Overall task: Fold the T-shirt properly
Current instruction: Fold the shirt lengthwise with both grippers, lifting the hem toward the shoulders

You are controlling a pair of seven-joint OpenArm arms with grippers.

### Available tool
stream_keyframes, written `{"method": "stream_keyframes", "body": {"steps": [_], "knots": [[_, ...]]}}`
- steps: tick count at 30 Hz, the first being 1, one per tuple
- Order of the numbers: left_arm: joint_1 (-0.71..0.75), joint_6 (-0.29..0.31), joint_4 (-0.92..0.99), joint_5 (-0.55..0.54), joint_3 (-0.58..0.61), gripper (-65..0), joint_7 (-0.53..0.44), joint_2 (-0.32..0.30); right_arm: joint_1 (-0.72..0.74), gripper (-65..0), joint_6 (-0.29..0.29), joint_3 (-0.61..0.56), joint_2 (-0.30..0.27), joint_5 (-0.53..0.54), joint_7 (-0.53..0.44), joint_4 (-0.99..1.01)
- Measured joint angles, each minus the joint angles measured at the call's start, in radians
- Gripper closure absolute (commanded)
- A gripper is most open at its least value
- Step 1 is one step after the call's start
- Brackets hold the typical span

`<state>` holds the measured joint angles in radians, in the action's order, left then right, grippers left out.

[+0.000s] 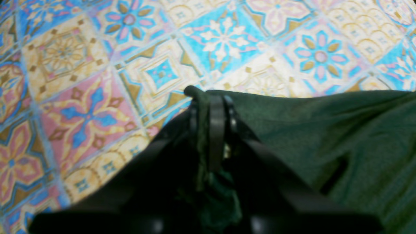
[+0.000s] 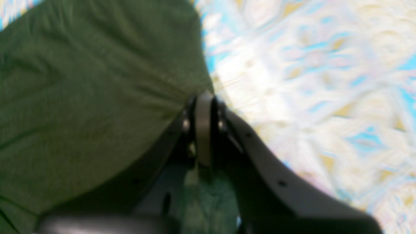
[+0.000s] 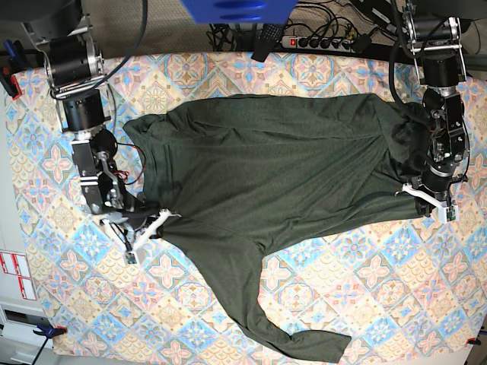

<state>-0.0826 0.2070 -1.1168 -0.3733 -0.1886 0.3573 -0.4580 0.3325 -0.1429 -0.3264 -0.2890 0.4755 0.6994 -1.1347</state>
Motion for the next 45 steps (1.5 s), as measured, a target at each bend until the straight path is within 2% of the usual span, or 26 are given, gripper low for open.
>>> {"method": "stream_keyframes", "body": {"steps": [8,12,18,23,29,35,39,45], "knots": [[0.025,0.0,-0.001,0.0,0.001,0.0,-0.003,-0.044,-0.133,-0.2,-0.003,0.13,0.005,0.003,0.091,-0.159],[0.042,0.007,-0.003,-0.004,0.002,0.0,-0.01,-0.045,-0.188,-0.2,-0.003,0.158,-0.016,0.001,0.112,-0.236],[0.123,0.007,-0.103,0.0,0.002,0.0,0.002,-0.046,-0.279,-0.2,-0.004,0.159,-0.054,0.002,0.117,-0.343],[0.148,0.007,-0.134,0.0,0.002,0.0,-0.002,-0.047,-0.373,-0.2,-0.011,0.209,-0.055,0.003,0.118,-0.436],[0.184,0.007,-0.132,0.0,0.003,0.0,-0.001,-0.09,-0.454,-0.2,-0.005,0.271,-0.06,0.004,0.116,-0.511],[0.204,0.018,-0.135,-0.012,0.003,0.0,-0.003,-0.105,-0.499,-0.2,-0.006,0.273,-0.059,0.004,0.117,-0.558],[0.226,0.003,-0.132,0.0,0.001,0.0,-0.001,-0.114,-0.521,-0.2,-0.008,0.272,-0.058,0.005,0.113,-0.586],[0.274,0.008,-0.134,0.0,0.002,0.0,-0.002,-0.109,-0.554,-0.2,-0.003,0.273,-0.06,0.001,0.114,-0.587]]}}
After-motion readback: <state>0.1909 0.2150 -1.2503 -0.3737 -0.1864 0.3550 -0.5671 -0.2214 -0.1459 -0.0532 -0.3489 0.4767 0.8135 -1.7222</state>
